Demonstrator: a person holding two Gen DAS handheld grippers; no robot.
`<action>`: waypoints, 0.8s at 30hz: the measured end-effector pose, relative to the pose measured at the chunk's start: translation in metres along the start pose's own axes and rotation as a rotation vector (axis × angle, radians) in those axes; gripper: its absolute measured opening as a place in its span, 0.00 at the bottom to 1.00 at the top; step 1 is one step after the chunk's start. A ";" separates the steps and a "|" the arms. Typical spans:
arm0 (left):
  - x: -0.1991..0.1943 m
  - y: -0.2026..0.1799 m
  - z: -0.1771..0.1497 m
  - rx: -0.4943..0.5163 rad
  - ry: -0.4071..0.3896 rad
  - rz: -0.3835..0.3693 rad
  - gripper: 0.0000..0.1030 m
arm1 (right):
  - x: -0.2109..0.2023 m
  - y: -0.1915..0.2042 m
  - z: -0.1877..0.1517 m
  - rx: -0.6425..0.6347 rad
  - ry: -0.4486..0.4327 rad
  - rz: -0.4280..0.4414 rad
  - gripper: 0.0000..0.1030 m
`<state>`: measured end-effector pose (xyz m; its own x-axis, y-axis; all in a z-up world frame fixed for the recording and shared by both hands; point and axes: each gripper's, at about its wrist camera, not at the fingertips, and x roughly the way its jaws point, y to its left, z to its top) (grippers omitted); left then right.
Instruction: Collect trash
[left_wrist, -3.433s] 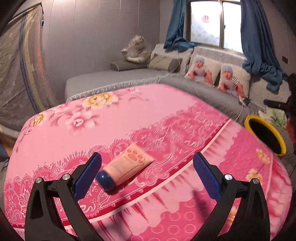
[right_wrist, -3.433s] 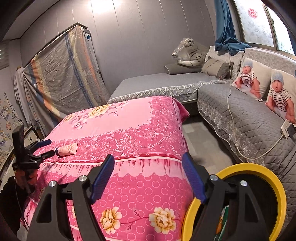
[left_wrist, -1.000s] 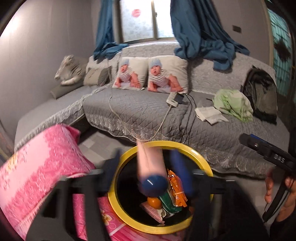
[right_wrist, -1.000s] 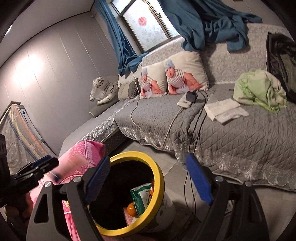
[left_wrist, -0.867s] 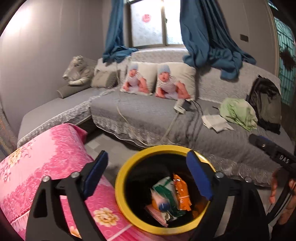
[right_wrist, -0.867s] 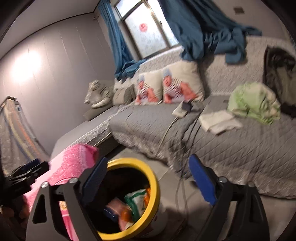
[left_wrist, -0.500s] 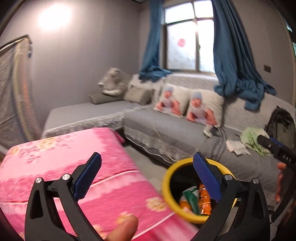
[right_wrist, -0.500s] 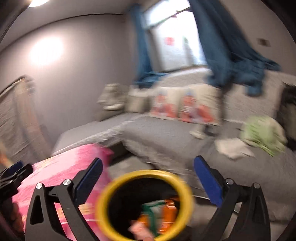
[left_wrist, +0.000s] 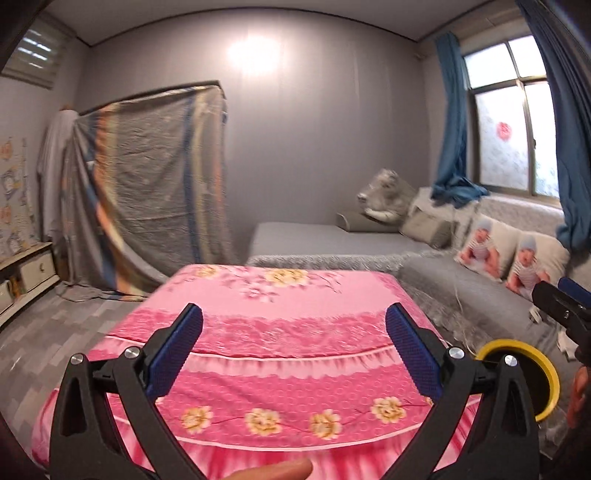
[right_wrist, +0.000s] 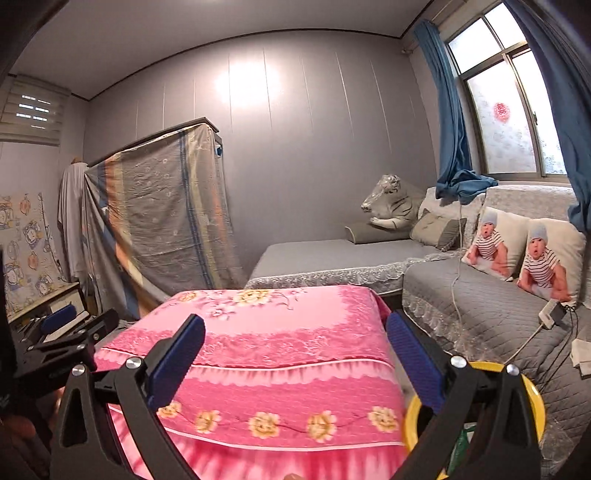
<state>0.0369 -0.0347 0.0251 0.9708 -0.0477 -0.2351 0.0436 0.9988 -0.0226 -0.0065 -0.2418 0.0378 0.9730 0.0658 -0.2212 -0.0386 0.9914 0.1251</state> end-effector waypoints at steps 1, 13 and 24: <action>-0.005 0.004 0.002 -0.004 -0.012 0.017 0.92 | 0.000 0.003 0.001 0.001 -0.001 0.002 0.92; -0.026 0.029 0.005 -0.084 -0.007 0.049 0.92 | -0.001 0.029 -0.013 -0.024 0.018 -0.050 0.92; -0.031 0.028 0.002 -0.088 -0.017 0.064 0.92 | 0.008 0.031 -0.027 -0.008 0.047 -0.074 0.92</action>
<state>0.0089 -0.0057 0.0340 0.9748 0.0171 -0.2223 -0.0388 0.9948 -0.0938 -0.0062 -0.2072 0.0143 0.9615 -0.0030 -0.2747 0.0315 0.9946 0.0994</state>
